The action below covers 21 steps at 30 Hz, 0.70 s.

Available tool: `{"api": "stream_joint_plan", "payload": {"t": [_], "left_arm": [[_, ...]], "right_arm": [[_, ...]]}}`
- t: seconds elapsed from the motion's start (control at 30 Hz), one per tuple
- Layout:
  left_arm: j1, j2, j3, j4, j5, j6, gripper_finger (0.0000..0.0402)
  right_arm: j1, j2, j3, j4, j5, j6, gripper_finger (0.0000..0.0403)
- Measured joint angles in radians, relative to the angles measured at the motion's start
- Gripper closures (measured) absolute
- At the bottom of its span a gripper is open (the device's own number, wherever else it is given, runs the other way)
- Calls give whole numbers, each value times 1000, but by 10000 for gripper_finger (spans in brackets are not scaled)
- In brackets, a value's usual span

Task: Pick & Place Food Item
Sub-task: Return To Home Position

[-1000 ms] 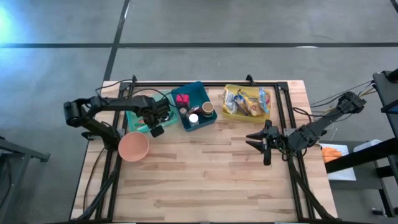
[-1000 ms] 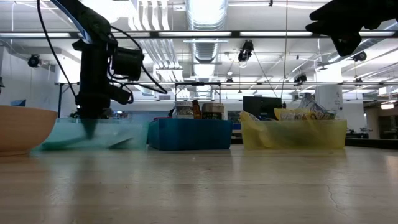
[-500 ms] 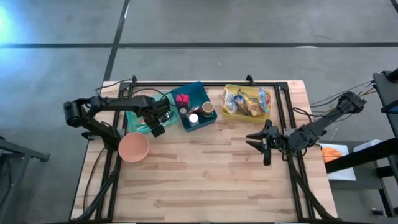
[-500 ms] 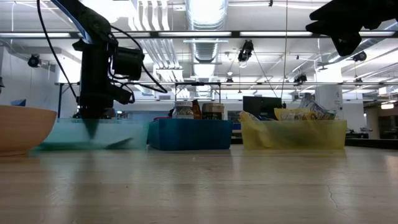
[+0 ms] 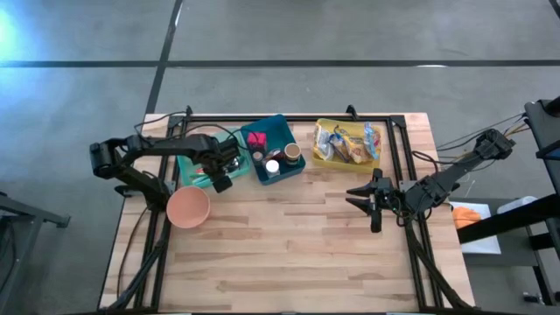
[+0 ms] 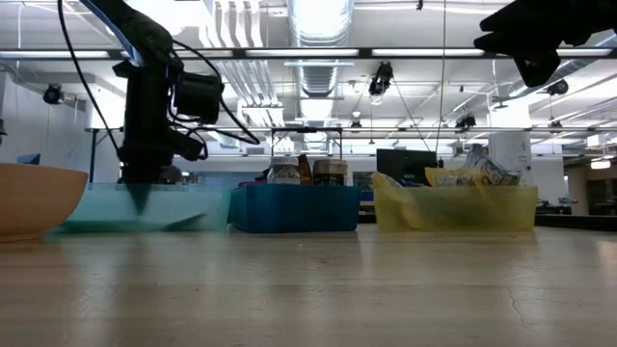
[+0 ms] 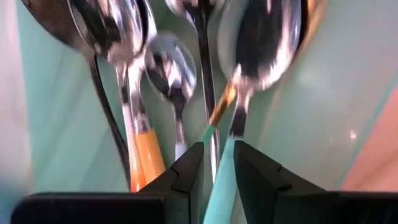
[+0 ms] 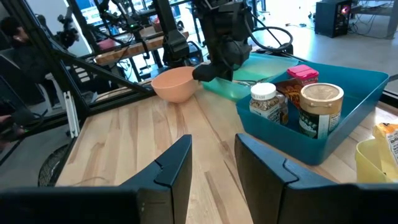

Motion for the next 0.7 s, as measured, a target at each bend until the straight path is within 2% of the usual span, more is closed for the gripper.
{"api": "stream_joint_plan", "payload": {"t": [0.4,0.57,0.7], "left_arm": [[-35,-15,199,-249,35,31,308],[-148,-86,272,-242,51,91,308],[-271,-210,293,-239,-46,82,308]], "right_arm": [[0,0,0,0,0,0,284],[0,0,0,0,0,0,284],[0,0,0,0,0,0,284]]}}
